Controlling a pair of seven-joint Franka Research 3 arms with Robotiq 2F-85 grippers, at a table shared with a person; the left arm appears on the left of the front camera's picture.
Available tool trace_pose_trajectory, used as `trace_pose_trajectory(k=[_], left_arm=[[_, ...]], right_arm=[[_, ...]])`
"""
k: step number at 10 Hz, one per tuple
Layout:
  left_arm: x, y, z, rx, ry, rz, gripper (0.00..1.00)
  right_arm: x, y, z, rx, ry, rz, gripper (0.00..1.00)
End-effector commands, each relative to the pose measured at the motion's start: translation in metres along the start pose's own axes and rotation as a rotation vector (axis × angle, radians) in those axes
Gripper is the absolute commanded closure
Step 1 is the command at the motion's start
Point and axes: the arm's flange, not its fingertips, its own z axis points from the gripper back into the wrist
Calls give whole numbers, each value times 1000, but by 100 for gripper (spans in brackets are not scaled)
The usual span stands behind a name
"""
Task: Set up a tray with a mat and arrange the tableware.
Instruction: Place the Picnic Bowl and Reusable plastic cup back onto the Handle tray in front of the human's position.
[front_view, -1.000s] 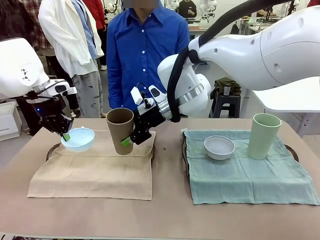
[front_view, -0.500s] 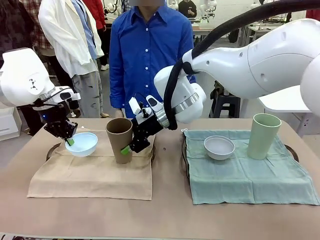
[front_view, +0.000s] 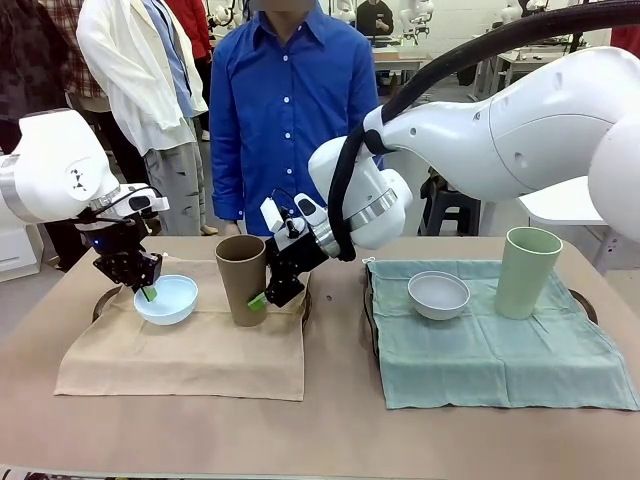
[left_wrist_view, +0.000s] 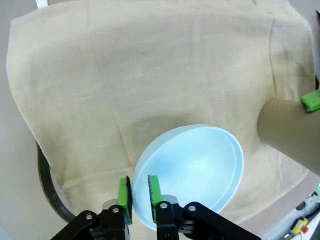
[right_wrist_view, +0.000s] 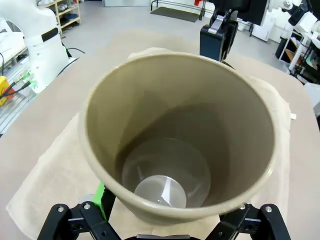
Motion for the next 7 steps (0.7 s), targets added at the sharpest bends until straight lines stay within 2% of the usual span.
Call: trace_pose_trajectory(k=[1, 3, 4, 7], left_arm=[[4, 2, -2, 4, 13, -15, 0], [5, 1, 0, 23, 24, 3, 0], [4, 3, 3, 47, 24, 13, 45], [-4, 8, 21, 73, 5, 18, 16]], right_arm=[[1, 0, 1, -20, 35, -12, 0], [6, 5, 7, -38, 65, -61, 0], [13, 10, 13, -42, 84, -96, 0], [23, 33, 41, -62, 139, -232, 0]])
